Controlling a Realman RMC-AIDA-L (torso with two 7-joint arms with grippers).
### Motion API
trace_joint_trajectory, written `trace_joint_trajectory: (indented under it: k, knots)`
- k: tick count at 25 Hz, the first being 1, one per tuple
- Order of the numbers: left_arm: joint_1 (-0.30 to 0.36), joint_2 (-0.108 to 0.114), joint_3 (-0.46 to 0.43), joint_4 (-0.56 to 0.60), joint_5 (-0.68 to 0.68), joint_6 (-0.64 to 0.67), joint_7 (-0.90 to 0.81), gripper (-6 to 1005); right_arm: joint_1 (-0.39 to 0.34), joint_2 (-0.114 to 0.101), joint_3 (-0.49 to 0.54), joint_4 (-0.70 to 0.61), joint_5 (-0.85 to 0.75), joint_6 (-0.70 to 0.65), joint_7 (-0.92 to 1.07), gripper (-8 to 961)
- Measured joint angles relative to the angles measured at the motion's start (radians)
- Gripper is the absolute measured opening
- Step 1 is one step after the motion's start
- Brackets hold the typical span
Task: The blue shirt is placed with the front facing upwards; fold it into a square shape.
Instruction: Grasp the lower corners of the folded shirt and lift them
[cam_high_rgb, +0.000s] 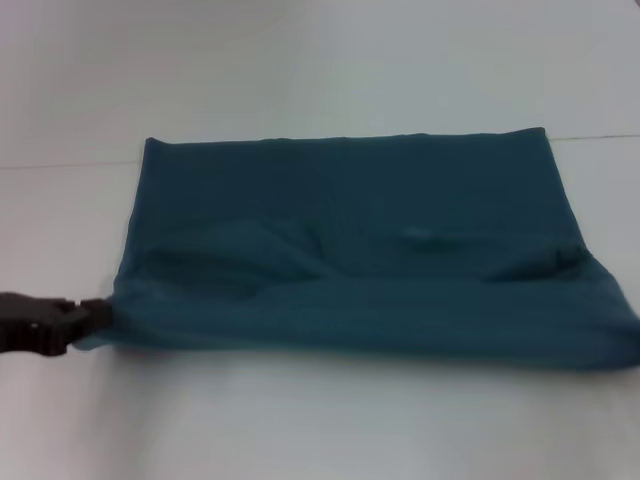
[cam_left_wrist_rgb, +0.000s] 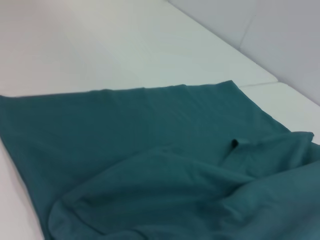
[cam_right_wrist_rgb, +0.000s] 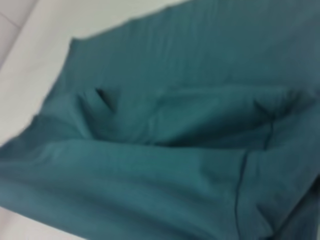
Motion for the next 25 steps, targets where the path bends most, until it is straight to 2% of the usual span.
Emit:
trace_joint_trajectory:
  k: [4, 6, 9, 14, 17, 21, 25]
  knots:
    - [0.01, 0.0, 0.0, -0.004, 0.0, 0.02, 0.006, 42, 0.011, 0.02, -0.018, 0.029, -0.088, 0.012, -0.023, 69]
    - [-0.001, 0.004, 0.0, -0.004, 0.0, 0.02, 0.004, 42, 0.035, 0.02, -0.017, 0.029, -0.097, -0.003, -0.031, 70]
    - [-0.03, 0.02, -0.003, 0.014, 0.0, 0.034, -0.014, 42, 0.07, -0.002, 0.019, 0.003, -0.076, -0.061, -0.025, 71]
    - [-0.06, 0.029, -0.03, 0.046, -0.001, 0.047, -0.03, 42, 0.097, -0.067, 0.097, 0.009, 0.02, -0.194, -0.018, 73]
    - [-0.068, 0.034, -0.037, 0.046, -0.001, 0.052, -0.031, 42, 0.1, -0.096, 0.121, 0.01, 0.034, -0.217, -0.002, 74]
    - [-0.067, 0.036, -0.041, 0.047, -0.001, 0.059, -0.032, 42, 0.094, -0.11, 0.153, 0.006, 0.036, -0.219, 0.005, 76]
    - [-0.055, 0.033, -0.051, 0.036, -0.001, 0.066, -0.021, 42, 0.089, -0.106, 0.16, 0.018, 0.033, -0.211, -0.002, 77]
